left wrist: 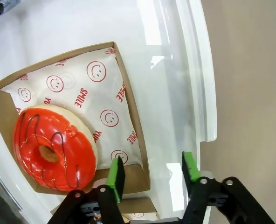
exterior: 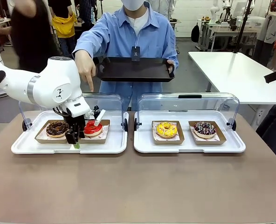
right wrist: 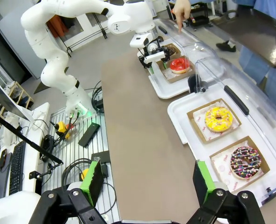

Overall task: Provide the desired donut to the person.
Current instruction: Pick up and lift the Paper togo box containing the Donut pointed at by the person.

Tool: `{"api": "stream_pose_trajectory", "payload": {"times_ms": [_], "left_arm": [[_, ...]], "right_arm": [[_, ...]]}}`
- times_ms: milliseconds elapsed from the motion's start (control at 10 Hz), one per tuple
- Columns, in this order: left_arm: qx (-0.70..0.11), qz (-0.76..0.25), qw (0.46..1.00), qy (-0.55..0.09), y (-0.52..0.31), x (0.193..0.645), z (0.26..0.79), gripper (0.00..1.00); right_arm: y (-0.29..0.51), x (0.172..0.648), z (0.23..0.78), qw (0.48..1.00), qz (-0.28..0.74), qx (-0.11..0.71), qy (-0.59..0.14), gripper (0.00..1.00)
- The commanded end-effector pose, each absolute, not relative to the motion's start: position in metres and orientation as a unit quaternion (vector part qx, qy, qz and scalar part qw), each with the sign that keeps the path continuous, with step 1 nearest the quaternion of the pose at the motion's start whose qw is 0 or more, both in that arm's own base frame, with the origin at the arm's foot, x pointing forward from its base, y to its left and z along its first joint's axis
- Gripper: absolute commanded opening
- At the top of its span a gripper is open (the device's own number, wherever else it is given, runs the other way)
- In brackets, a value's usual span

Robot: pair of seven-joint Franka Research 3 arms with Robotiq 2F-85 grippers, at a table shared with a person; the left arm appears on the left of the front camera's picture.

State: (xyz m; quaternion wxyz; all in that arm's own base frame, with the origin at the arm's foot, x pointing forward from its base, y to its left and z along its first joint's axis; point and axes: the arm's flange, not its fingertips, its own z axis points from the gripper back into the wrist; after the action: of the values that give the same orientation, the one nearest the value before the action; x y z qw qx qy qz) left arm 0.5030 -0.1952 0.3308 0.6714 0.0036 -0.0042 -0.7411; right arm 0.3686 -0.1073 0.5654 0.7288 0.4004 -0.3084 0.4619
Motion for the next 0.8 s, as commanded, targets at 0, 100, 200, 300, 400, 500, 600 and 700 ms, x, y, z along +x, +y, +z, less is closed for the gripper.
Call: {"api": "stream_pose_trajectory", "payload": {"times_ms": [0,100,200,300,400,500,600,700], "left_arm": [[0.006,-0.735,0.678,-0.008,-0.1959,0.505,0.3296,0.0],[0.006,-0.735,0.677,-0.008,-0.1955,0.505,0.3297,0.16],[0.006,-0.736,0.677,-0.008,-0.1951,0.5048,0.33,0.06],[0.005,-0.736,0.677,-0.008,-0.1948,0.5049,0.33,0.0],[0.004,-0.736,0.677,-0.008,-0.1946,0.5049,0.33,0.0],[0.003,-0.736,0.677,-0.008,-0.1944,0.5046,0.3305,0.0],[0.003,-0.737,0.676,-0.009,-0.194,0.5044,0.3312,0.0],[0.002,-0.738,0.675,-0.01,-0.1936,0.5043,0.3323,0.0]], "right_arm": [[-0.1076,0.3697,0.5646,0.72,0.465,0.408,-0.314,1.0],[-0.1076,0.3697,0.5646,0.72,0.465,0.408,-0.314,1.0],[-0.1076,0.3697,0.5646,0.72,0.465,0.408,-0.314,1.0],[-0.1076,0.3697,0.5646,0.72,0.465,0.408,-0.314,1.0],[-0.1076,0.3697,0.5646,0.72,0.465,0.408,-0.314,1.0],[-0.1076,0.3697,0.5646,0.72,0.465,0.408,-0.314,1.0],[-0.1076,0.3697,0.5646,0.72,0.465,0.408,-0.314,1.0],[-0.1076,0.3697,0.5646,0.72,0.465,0.408,-0.314,1.0]]}}
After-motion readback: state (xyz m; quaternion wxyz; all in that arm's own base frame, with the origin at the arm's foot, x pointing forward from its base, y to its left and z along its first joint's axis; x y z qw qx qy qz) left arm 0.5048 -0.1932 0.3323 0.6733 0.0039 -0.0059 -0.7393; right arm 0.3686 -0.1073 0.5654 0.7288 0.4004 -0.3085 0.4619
